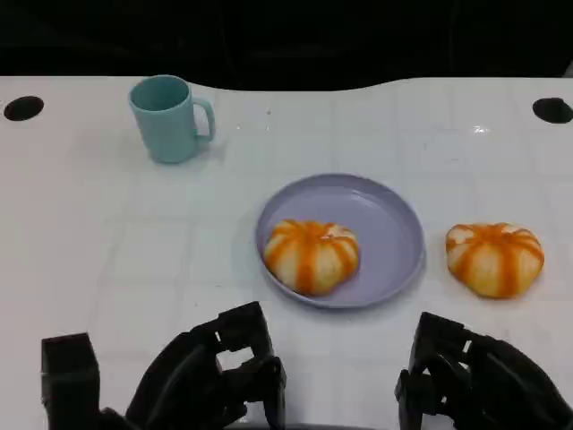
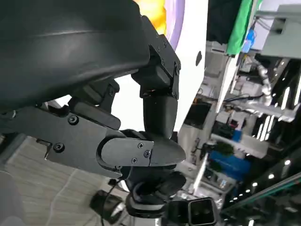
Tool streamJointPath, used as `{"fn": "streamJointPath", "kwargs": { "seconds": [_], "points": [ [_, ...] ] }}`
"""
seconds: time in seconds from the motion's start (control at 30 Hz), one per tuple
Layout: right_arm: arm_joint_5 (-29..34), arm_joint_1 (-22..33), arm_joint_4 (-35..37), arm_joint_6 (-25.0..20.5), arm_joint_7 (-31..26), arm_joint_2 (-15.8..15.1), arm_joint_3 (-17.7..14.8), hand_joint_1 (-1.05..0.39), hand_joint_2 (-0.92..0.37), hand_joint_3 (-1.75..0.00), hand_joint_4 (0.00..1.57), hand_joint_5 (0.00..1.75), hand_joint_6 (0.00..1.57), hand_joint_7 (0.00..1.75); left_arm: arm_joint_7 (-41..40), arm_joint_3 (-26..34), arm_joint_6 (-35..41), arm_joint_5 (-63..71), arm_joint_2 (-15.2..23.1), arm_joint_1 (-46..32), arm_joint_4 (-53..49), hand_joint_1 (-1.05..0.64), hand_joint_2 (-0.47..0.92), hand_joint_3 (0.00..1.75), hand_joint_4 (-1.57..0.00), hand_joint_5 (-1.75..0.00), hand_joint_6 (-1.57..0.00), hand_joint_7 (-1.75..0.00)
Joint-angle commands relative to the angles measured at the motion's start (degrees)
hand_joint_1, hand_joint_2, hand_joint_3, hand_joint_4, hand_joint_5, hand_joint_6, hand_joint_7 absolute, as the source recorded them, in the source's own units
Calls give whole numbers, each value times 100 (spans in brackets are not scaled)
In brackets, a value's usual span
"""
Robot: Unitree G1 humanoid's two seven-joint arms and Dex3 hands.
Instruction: Grasp the bread from the table and place it into the plate.
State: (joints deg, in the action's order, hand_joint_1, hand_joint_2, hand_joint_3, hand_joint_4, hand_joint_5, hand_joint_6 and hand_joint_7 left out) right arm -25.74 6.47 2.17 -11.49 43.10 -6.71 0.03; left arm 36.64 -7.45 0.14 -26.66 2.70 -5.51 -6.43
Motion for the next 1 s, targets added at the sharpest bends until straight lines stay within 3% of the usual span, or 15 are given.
{"fn": "streamJointPath", "kwargs": {
  "seconds": [0.03, 1.0],
  "points": [
    [-94, -7, 19, 21, 28, -67, -75, -54, -92, -40, 61, 175, 44, 162, 135, 59, 87, 38, 43, -15, -106, -67, 92, 30, -85, -175, -64, -175],
    [39, -331, 559, 263, 75, -96, -115, -55, -92, -40, 61, 175, 42, 168, 410, 376, -114, 153, -110, 331, -769, -71, 92, 28, -86, -175, -66, -175]
  ]
}}
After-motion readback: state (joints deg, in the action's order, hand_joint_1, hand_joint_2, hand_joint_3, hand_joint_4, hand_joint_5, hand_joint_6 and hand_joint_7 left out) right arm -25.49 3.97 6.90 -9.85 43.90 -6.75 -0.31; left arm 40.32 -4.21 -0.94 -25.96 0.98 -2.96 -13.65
